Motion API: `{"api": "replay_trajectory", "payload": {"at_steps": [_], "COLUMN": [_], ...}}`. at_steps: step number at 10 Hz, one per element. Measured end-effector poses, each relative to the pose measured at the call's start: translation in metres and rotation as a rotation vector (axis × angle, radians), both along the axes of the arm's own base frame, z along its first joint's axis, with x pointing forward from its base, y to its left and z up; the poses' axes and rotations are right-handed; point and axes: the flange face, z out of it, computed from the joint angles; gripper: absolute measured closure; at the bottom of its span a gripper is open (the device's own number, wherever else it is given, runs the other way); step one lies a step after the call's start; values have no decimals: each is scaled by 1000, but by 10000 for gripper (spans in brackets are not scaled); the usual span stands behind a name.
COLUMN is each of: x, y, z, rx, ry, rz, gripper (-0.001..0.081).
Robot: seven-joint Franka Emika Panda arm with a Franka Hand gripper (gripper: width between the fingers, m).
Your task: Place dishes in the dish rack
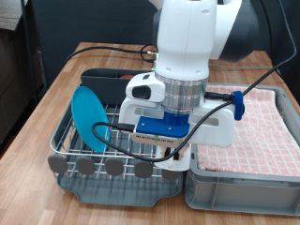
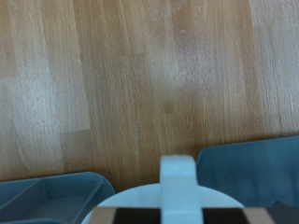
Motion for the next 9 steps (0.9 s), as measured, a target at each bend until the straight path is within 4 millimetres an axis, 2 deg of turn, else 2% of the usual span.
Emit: {"api": "replay_trajectory", "payload": {"at_steps": [8,9], "x": [12,11], "y": [-10,-11], "z": [-23,-27], "rx": [9,9], "ry": [6,11], "rz": [1,0], "gripper": [734,659]}}
